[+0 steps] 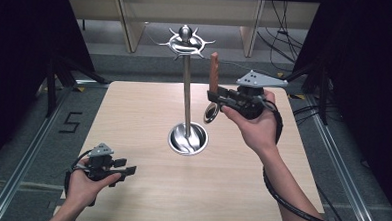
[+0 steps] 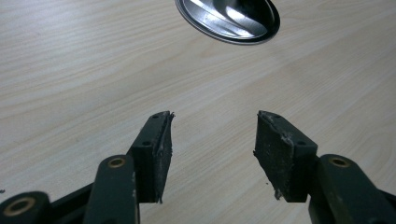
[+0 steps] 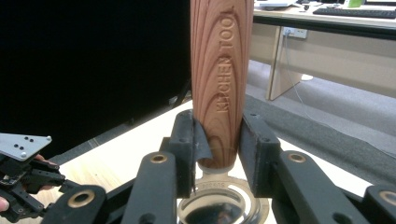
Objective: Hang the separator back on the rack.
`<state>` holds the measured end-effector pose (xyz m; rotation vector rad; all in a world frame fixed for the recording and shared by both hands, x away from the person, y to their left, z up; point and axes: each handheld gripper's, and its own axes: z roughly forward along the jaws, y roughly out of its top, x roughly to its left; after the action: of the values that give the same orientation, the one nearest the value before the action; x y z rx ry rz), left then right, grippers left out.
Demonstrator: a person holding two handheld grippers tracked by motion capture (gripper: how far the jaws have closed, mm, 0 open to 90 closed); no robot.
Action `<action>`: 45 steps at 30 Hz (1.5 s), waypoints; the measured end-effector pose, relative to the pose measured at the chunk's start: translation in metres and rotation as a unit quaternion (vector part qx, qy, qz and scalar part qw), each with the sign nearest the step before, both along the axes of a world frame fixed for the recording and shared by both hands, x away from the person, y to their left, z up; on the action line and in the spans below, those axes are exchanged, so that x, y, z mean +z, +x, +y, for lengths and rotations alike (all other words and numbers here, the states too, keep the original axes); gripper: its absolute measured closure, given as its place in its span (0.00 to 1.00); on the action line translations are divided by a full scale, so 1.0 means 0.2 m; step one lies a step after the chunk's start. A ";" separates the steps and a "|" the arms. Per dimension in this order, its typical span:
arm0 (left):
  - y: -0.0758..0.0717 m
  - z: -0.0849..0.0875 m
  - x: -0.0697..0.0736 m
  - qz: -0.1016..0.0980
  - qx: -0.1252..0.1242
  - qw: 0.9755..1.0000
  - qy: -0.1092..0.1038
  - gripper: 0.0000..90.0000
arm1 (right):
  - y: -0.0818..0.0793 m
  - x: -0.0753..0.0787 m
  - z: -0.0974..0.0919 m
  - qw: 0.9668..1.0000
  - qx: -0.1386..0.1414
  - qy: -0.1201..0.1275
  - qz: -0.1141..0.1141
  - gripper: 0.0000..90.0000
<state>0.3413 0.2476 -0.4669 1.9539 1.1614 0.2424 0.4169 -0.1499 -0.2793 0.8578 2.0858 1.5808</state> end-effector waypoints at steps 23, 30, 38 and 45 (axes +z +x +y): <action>0.00 0.00 0.00 0.000 0.000 1.000 0.001 0.51 | 0.02 0.04 0.05 1.000 0.007 -0.005 0.004 0.77; 0.00 0.01 0.00 0.000 -0.003 1.000 0.003 0.51 | 0.03 0.04 0.07 1.000 0.009 -0.010 0.006 0.77; 0.00 0.00 0.00 -0.001 0.002 1.000 -0.007 0.51 | 0.05 0.03 0.09 1.000 -0.001 -0.016 0.019 0.77; 0.00 0.00 -0.01 0.002 0.001 1.000 -0.009 0.51 | 0.07 0.03 0.12 1.000 -0.004 -0.021 0.018 0.77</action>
<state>0.3415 0.2468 -0.4682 1.9388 1.1638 0.2297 0.4316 -0.1264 -0.2733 0.8859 2.1299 1.5220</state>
